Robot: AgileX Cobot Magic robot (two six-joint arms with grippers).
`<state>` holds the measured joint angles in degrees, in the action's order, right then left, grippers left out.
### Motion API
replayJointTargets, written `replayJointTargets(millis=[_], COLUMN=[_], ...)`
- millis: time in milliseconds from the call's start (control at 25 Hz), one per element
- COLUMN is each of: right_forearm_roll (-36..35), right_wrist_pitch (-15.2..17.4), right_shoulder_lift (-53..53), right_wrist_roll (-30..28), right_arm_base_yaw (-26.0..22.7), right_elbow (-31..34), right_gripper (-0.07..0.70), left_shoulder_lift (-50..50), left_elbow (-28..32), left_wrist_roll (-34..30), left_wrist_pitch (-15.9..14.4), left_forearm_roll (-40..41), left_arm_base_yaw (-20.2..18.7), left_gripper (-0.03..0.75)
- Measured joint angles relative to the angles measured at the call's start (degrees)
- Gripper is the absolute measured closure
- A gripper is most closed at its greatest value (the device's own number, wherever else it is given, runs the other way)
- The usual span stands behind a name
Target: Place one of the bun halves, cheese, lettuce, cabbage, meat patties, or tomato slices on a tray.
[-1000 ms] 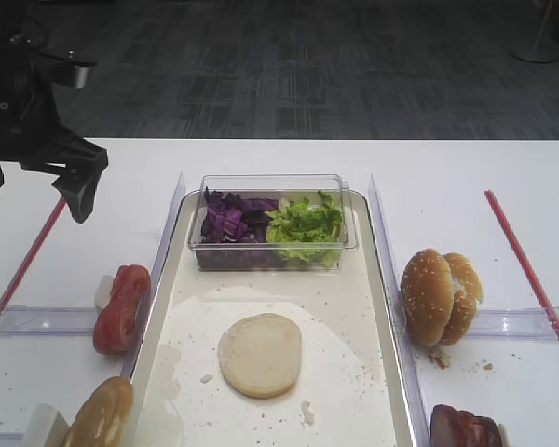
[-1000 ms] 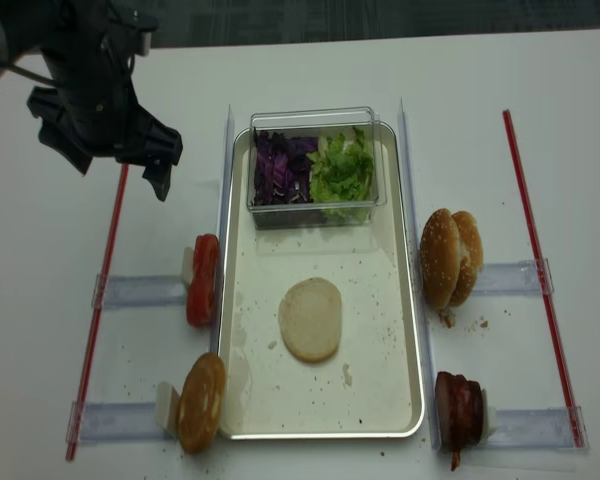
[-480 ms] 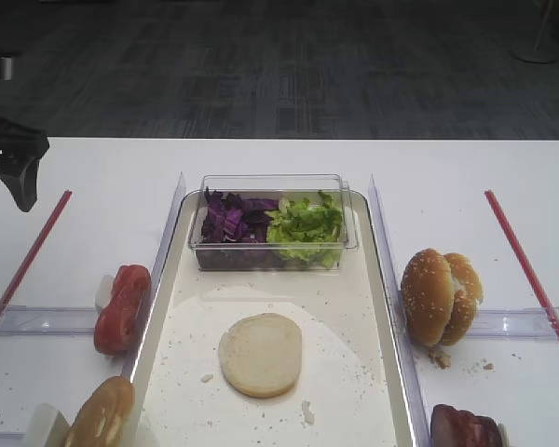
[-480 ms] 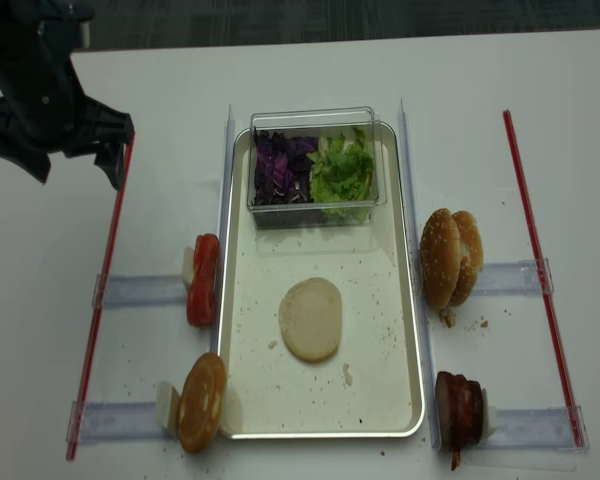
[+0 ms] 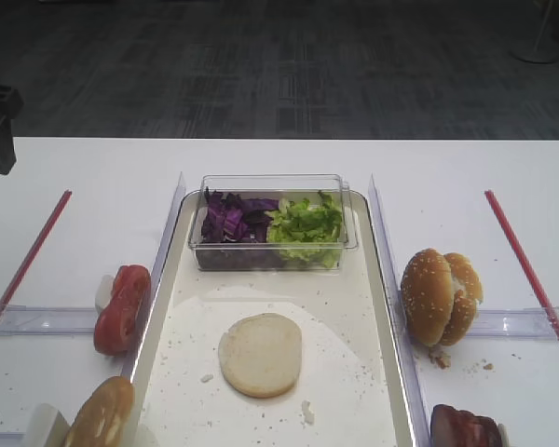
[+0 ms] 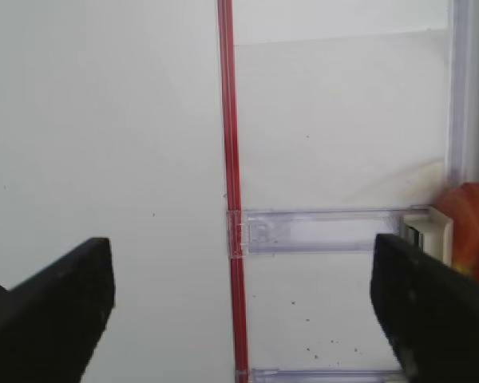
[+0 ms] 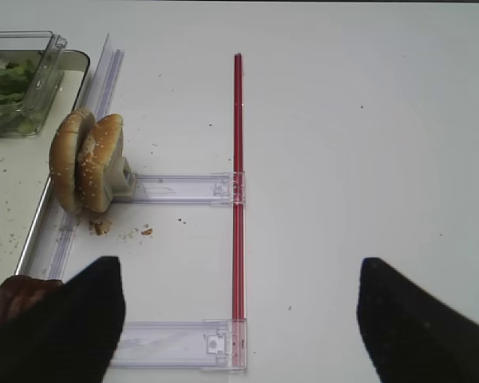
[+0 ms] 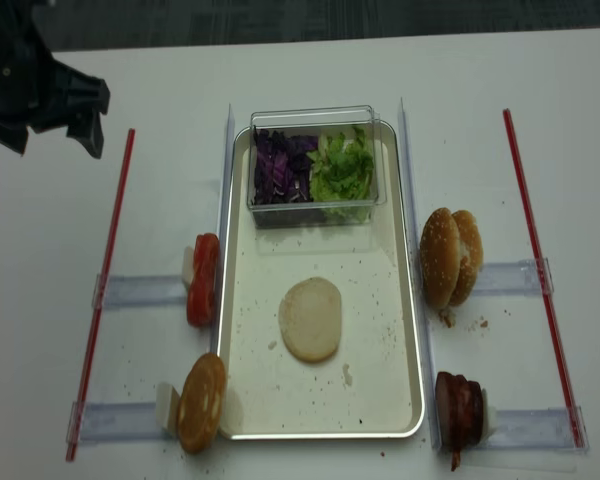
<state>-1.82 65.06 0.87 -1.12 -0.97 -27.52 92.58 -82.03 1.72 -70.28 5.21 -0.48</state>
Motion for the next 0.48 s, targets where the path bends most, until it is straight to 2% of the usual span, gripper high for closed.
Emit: replayJointTargets(millis=[200,480], right_forearm_roll=[0.0,0.0], right_wrist_pitch=[0.0,0.0], right_shoulder_lift=[0.0,0.0], right_wrist_roll=[0.0,-0.2], right_arm_base_yaw=[0.0,0.0], right_elbow=[0.0,0.0], right_gripper=[0.018,0.018], left_shoulder_lift=[-6.5,-18.4], left_elbow=[4.3,15.3], left_wrist_roll=[-1.7,-2.1], left_wrist_pitch=[-0.2,-0.5], left_forearm_roll=[-2.4,-2.4], left_arm_base_yaw=[0.0,0.0], left_gripper=[0.131,0.139])
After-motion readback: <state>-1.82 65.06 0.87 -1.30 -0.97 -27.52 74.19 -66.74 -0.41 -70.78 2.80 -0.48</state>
